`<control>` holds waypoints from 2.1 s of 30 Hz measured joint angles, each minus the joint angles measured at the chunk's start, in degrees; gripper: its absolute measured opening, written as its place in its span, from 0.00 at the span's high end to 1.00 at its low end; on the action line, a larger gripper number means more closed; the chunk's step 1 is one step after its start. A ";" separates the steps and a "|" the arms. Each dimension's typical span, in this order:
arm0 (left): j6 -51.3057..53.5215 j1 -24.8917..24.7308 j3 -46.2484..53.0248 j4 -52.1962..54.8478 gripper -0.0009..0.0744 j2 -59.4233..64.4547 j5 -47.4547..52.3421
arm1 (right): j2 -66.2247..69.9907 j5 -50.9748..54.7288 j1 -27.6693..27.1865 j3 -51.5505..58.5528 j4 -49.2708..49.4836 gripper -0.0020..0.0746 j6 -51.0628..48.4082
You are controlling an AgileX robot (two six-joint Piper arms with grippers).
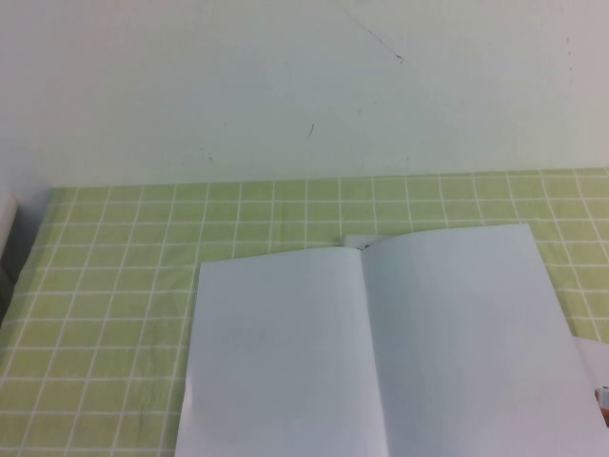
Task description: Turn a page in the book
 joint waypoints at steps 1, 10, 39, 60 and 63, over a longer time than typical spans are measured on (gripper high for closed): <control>0.00 0.00 0.00 0.00 0.99 0.00 0.00 | 0.00 -0.11 0.00 0.00 0.00 0.97 0.00; 0.00 0.00 0.00 0.00 0.99 0.00 0.00 | 0.00 -0.32 0.00 0.00 0.00 0.97 0.00; -0.02 0.00 0.00 0.00 0.99 0.00 0.00 | -10.45 -32.84 -0.25 7.85 -31.65 0.97 14.15; -0.02 0.00 0.00 0.00 0.99 0.00 0.08 | -21.52 -14.55 -14.87 21.99 -82.02 0.97 72.54; -0.02 0.00 0.00 0.00 0.99 0.00 0.08 | -21.52 -14.19 -14.87 21.92 -82.16 0.97 72.54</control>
